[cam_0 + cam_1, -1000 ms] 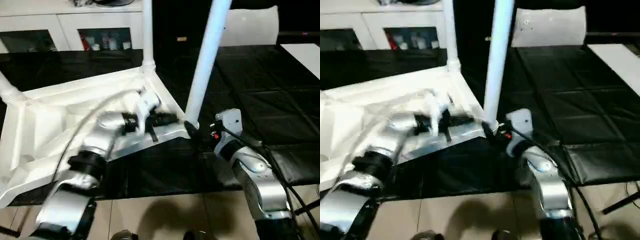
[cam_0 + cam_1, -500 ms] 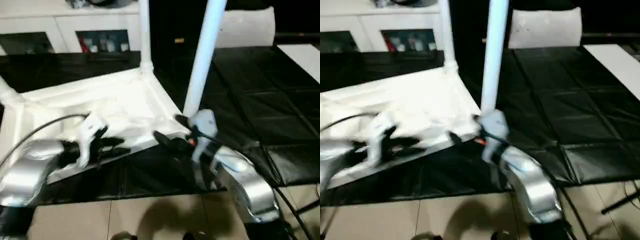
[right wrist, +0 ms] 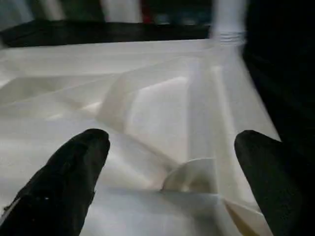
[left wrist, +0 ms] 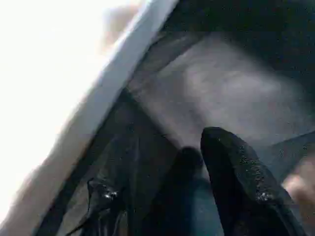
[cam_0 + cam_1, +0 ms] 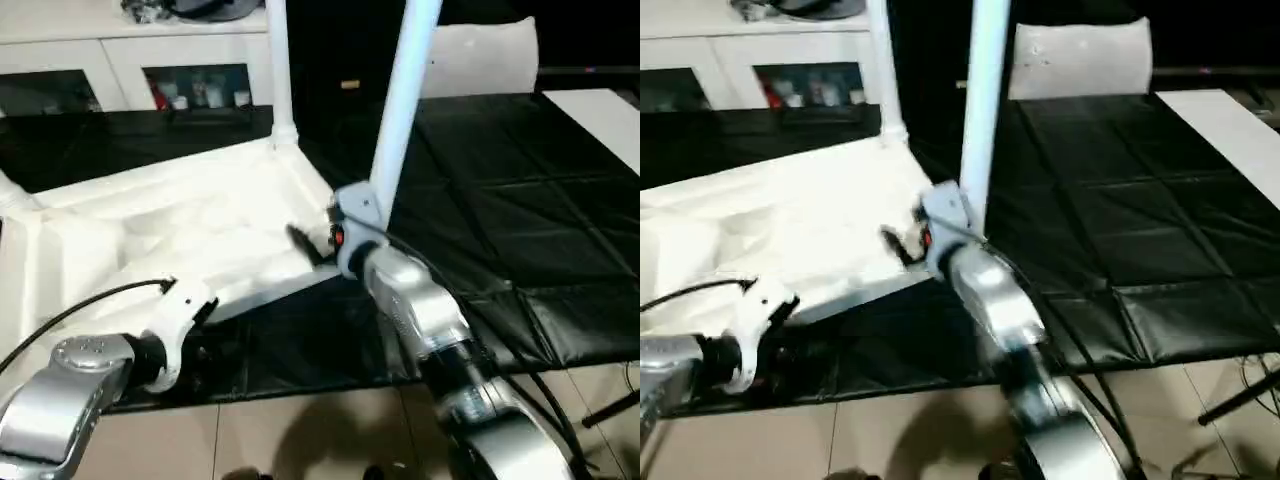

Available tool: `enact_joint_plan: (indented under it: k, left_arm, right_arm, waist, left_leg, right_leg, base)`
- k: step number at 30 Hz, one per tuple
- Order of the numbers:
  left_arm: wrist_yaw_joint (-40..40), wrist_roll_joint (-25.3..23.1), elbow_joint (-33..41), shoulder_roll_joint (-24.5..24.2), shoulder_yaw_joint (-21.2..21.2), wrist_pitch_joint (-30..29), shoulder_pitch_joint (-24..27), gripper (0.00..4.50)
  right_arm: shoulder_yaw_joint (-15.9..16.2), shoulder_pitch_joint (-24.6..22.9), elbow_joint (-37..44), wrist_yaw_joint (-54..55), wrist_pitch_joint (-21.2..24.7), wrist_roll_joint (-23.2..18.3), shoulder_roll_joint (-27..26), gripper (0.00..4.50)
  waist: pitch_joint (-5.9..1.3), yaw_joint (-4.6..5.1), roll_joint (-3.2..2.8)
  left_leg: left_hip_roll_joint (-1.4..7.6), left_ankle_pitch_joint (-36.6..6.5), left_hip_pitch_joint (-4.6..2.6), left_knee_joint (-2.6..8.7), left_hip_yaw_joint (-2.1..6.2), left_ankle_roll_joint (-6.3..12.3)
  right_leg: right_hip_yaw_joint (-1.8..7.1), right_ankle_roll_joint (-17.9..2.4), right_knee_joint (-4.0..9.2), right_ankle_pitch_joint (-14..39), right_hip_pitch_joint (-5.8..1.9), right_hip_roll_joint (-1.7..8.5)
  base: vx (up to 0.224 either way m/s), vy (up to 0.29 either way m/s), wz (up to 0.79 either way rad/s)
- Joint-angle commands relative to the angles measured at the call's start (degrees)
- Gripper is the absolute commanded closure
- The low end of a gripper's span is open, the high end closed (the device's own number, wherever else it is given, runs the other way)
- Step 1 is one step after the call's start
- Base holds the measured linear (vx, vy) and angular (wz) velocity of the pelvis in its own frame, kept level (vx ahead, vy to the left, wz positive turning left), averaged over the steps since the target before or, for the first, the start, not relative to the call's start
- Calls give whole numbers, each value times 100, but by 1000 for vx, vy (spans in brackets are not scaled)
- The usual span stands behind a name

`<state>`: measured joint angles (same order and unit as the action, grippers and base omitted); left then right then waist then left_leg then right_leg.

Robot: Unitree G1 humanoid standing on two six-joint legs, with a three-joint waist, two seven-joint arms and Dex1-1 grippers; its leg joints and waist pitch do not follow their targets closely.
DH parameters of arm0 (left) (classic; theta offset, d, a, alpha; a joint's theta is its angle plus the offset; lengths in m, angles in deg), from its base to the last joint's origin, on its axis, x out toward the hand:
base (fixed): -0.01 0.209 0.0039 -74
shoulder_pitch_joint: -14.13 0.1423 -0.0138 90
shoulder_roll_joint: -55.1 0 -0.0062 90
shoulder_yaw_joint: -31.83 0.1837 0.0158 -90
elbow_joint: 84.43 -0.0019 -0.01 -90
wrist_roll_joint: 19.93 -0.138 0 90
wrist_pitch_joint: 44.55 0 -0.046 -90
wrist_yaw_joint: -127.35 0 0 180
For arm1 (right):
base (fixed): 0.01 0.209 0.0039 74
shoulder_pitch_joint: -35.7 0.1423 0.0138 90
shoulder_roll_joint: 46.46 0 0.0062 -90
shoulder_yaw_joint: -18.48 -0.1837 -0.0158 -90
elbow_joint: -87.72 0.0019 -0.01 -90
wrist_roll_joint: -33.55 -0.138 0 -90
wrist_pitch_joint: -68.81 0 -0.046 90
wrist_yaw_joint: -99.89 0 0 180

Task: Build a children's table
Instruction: Rotate table base

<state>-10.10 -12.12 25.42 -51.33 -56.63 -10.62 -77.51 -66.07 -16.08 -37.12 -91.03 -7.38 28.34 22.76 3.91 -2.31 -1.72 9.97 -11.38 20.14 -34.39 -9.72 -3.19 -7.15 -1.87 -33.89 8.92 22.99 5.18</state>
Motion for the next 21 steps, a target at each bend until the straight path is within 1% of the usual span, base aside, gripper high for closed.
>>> enact_joint_plan:
  k: [1, 3, 5, 7, 8, 10, 11, 13, 14, 15, 16, 17, 18, 19, 20, 21]
  left_arm:
    - [-239, -198, -94, -61, 76, 135, 51, 212]
    - [-375, -231, -178, 20, 21, 268, 16, 212]
    - [-453, -263, -234, 42, 14, 362, -25, 212]
    - [-579, -305, -368, 104, -6, 544, -121, 212]
    - [-633, -333, -442, 122, 5, 624, -171, 212]
    - [-675, -375, -562, 147, 38, 806, -246, 212]
    - [-695, -381, -587, 161, 47, 857, -262, 212]
    - [-741, -384, -651, 208, 63, 959, -322, 212]
    - [-751, -386, -673, 220, 71, 1003, -343, 212]
    - [-797, -389, -764, 289, 85, 1131, -433, 212]
    - [-829, -381, -810, 323, 89, 1180, -476, 212]
    - [-853, -382, -863, 353, 99, 1235, -520, 212]
    - [-946, -352, -963, 461, 77, 1359, -596, 212]
    - [-1002, -329, -1008, 527, 55, 1417, -630, 212]
    - [-1086, -263, -1025, 669, -11, 1547, -641, 212]
    - [-1152, -146, -987, 847, -113, 1683, -589, 212]
  right_arm:
    - [-497, 91, -457, 698, -232, -29, 138, 0]
    - [-616, 162, -685, 1048, -397, 25, 231, 0]
    - [-680, 210, -831, 1257, -510, 64, 313, 0]
    - [-851, 302, -1101, 1544, -702, 71, 496, 0]
    - [-949, 358, -1256, 1660, -815, 69, 599, 0]
    - [-1072, 425, -1461, 1752, -972, 79, 818, 0]
    - [-1099, 465, -1569, 1768, -1051, 88, 878, 0]
    - [-1161, 515, -1718, 1776, -1165, 96, 1036, 0]
    - [-1184, 530, -1763, 1783, -1197, 92, 1082, 0]
    - [-1256, 557, -1871, 1789, -1275, 74, 1256, 0]
    - [-1281, 569, -1927, 1793, -1319, 67, 1332, 0]
    - [-1302, 571, -1965, 1807, -1348, 64, 1402, 0]
    - [-1308, 573, -2033, 1726, -1468, 54, 1521, 0]
    - [-1302, 572, -2061, 1654, -1541, 48, 1574, 0]
    - [-1263, 529, -1993, 1303, -1685, 11, 1626, 0]
    - [-1185, 435, -1817, 714, -1841, -64, 1647, 0]
  waist:
    - [-366, 34, -157]
    - [-370, -19, -172]
    - [-373, -48, -164]
    - [-374, -68, -170]
    - [-376, -79, -169]
    - [-374, -110, -158]
    - [-382, -147, -149]
    - [-394, -181, -144]
    - [-404, -186, -140]
    - [-420, -184, -122]
    - [-426, -190, -129]
    - [-439, -185, -112]
    - [-453, -188, -112]
    - [-452, -179, -100]
    - [-465, -181, -105]
    - [-474, -186, -73]
  left_leg:
    - [287, -2002, -65, 492, 159, -195]
    - [287, -2145, -122, 491, 142, -263]
    - [280, -2171, -120, 492, 137, -277]
    - [267, -2258, -112, 492, 139, -279]
    - [263, -2326, -140, 480, 130, -277]
    - [255, -2334, -138, 470, 123, -255]
    - [257, -2277, -138, 463, 114, -237]
    - [260, -2125, -114, 462, 112, -224]
    - [255, -2016, -77, 462, 121, -202]
    - [254, -1908, -66, 455, 117, -185]
    - [252, -1857, -67, 449, 114, -172]
    - [250, -1725, -44, 436, 109, -151]
    - [242, -1554, -18, 421, 100, -100]
    - [230, -1505, -1, 416, 91, -62]
    - [221, -1413, 4, 389, 82, -1]
    - [230, -1270, 48, 376, 80, 85]
  right_leg:
    - [380, -859, 423, 2070, -227, 347]
    - [379, -812, 434, 2034, -195, 333]
    - [390, -818, 424, 1961, -199, 327]
    - [390, -790, 424, 2016, -202, 336]
    - [393, -768, 444, 2092, -180, 340]
    - [389, -732, 454, 2159, -186, 335]
    - [394, -697, 450, 2160, -193, 339]
    - [391, -701, 423, 2007, -210, 330]
    - [385, -710, 402, 1922, -239, 336]
    - [382, -735, 386, 1804, -251, 333]
    - [382, -760, 380, 1730, -251, 332]
    - [385, -822, 354, 1532, -269, 332]
    - [387, -882, 329, 1334, -285, 336]
    - [381, -898, 336, 1321, -292, 338]
    - [377, -926, 332, 1279, -300, 341]
    - [375, -946, 334, 1212, -339, 363]
  base:
    - [0, 0, 0]
    - [0, 0, 0]
    - [0, 0, 0]
    - [0, 0, 0]
    - [0, 0, 0]
    - [0, 0, 0]
    - [0, 0, 0]
    - [0, 0, 0]
    - [0, 0, 0]
    - [0, 0, 0]
    - [0, 0, 0]
    - [0, 0, 0]
    - [0, 0, 0]
    - [0, 0, 0]
    - [0, 0, 0]
    - [0, 0, 0]
